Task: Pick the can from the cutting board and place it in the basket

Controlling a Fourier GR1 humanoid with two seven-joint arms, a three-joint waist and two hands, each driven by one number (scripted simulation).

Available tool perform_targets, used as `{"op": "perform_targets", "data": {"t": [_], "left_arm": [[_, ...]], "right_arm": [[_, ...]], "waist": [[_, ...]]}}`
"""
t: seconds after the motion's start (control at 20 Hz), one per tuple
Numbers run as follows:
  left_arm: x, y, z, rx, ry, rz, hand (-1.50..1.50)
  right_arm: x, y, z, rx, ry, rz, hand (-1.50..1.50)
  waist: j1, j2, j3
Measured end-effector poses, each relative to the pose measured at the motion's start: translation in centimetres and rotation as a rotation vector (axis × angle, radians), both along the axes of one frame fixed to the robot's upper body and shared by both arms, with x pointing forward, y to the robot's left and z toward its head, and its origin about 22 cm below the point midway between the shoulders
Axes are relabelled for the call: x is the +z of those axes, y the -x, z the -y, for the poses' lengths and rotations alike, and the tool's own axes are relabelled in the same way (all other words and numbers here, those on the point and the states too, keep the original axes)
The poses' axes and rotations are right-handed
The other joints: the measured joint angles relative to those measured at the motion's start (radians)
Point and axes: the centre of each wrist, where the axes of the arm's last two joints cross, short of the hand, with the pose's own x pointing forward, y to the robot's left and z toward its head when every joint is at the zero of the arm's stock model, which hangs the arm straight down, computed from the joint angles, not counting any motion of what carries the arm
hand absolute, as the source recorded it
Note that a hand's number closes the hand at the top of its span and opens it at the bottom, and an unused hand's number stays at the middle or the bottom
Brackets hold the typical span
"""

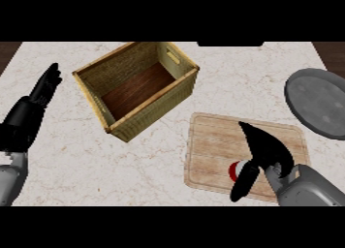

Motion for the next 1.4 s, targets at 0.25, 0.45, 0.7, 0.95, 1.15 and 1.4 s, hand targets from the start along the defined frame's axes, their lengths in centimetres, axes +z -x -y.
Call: {"op": "perform_targets", "data": {"t": [0.25,0.45,0.7,0.95,1.15,1.4], "left_arm": [[-0.6,0.4,0.4,-0.003,0.007,-0.002,0.00],[-0.3,0.3,1.0,-0.005,0.010,-0.004,0.00],[-0.6,0.0,1.3,-0.004,0.010,-0.008,0.00],[-0.4,0.2,0.5,-0.003,0.009,-0.002,0.00],[-0.5,0.2,0.5,-0.003,0.002,-0.002,0.00],[-0.6,0.4,0.7,0.001,0.008,-0.005,0.00]], "right_arm": [[-0.7,0.7,0.9,-0.023,-0.002,-0.014,-1.50],[-1.2,0.9,0.5,-0.035,-0.009,-0.015,-1.50],[-2.7,1.5,0.9,-0.047,-0.016,-0.034,1.50],[-3.4,1.1,0.6,-0.074,-0.036,-0.017,1.50],[-3.6,1.0,0.6,-0.055,-0.015,0.001,1.50],[-4.1,1.2,-0.3,-0.040,0.050,0.054,1.50]], "waist": [[-0.001,-0.002,-0.001],[0.001,-0.003,-0.002],[0.000,-0.005,-0.004],[0.004,-0.006,-0.004],[0.005,-0.006,-0.004],[0.004,-0.008,-0.005]]}}
